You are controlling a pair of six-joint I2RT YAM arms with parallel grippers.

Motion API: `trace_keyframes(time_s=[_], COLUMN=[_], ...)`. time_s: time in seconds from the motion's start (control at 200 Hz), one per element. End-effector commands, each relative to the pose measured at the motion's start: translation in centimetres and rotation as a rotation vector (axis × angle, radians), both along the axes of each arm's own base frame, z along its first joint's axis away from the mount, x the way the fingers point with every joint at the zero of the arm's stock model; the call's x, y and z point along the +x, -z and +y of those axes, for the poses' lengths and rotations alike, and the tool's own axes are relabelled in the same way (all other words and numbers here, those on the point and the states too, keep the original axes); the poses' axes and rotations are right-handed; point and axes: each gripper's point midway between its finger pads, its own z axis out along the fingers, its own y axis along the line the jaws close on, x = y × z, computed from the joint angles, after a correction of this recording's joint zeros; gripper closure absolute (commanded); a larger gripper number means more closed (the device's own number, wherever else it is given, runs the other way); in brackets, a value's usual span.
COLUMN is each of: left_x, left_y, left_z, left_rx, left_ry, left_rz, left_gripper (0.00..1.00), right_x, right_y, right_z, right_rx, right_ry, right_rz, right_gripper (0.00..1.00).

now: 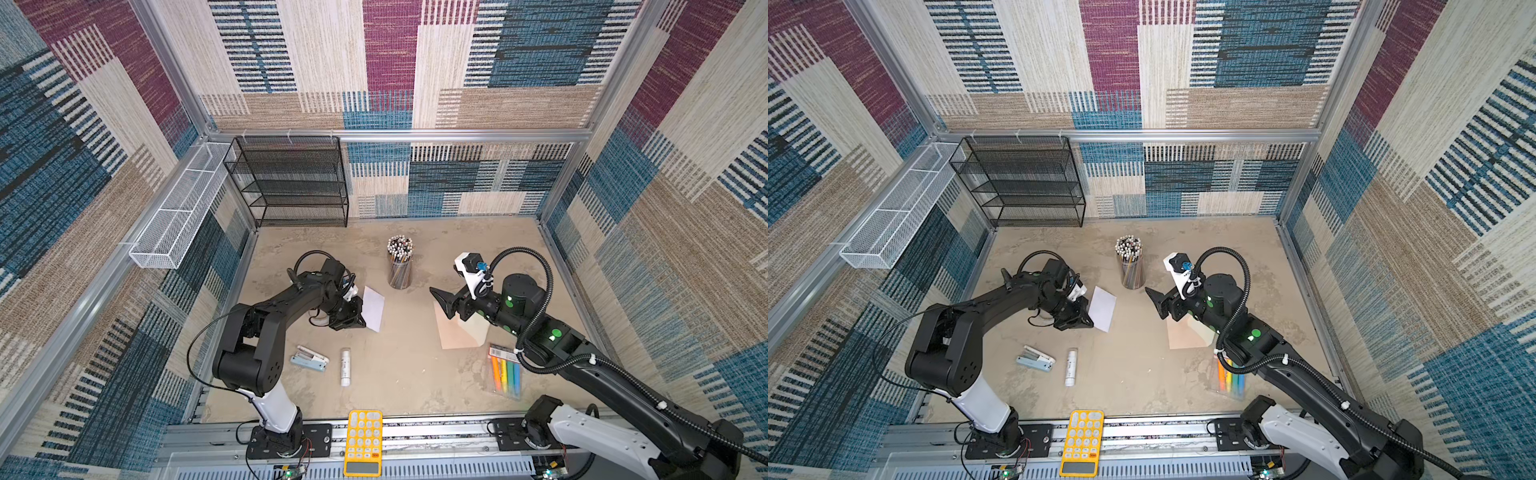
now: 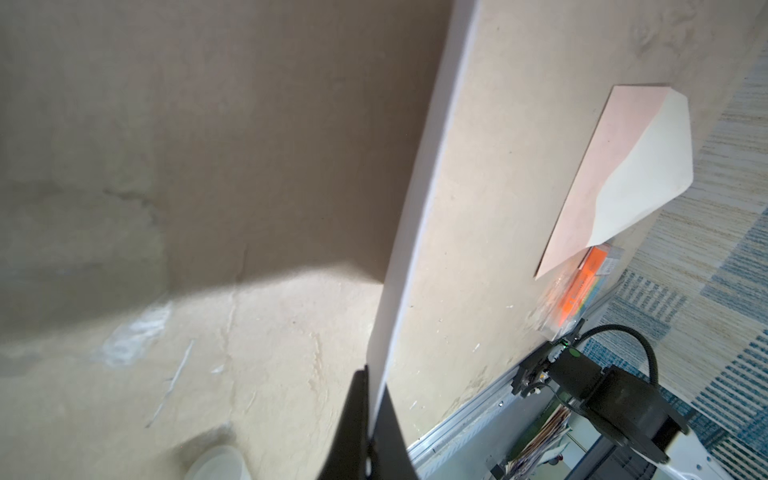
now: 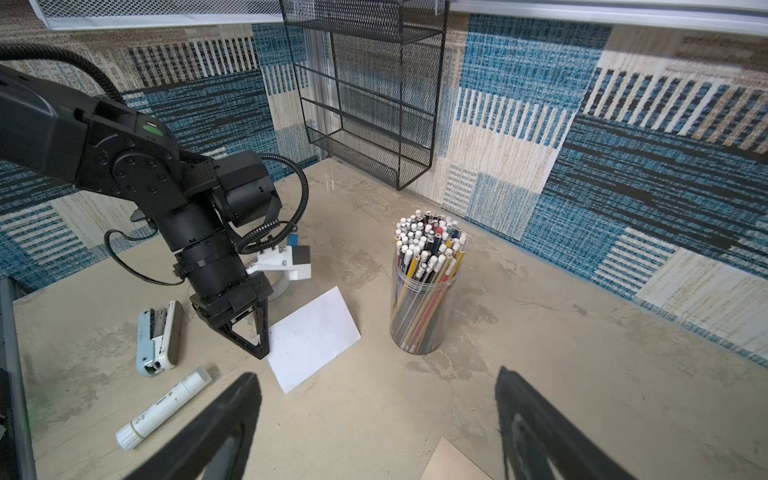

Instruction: Place the letter into the envelope and seal it

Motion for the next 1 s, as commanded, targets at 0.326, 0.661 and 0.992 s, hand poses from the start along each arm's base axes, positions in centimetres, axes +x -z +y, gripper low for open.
trace_keyframes(time_s=[0.326,0.661,0.992], left_x=[-1.5,-1.5,-2.0], left_y=[2.3,1.2,-0.7], left_z=[2.4,3.1,3.5], left_rx=[0.077,0.112,0.127], left_ry=[-0.035,0.012,0.034], left_rz=[0.064,0.032,-0.007], left_gripper=[0.92,0.63,0.46], right_x=[0.3,0.1,0.2], right_y=[-0.6,-0.8,-0.8], right_z=[-0.1,-0.3,-0.7], right_rx=[0.019,0.04,0.032], right_ry=[0.019,0.031,0.049], right_rz=[0.001,0.028,0.03], right_gripper=[0.09,0.09,0.08])
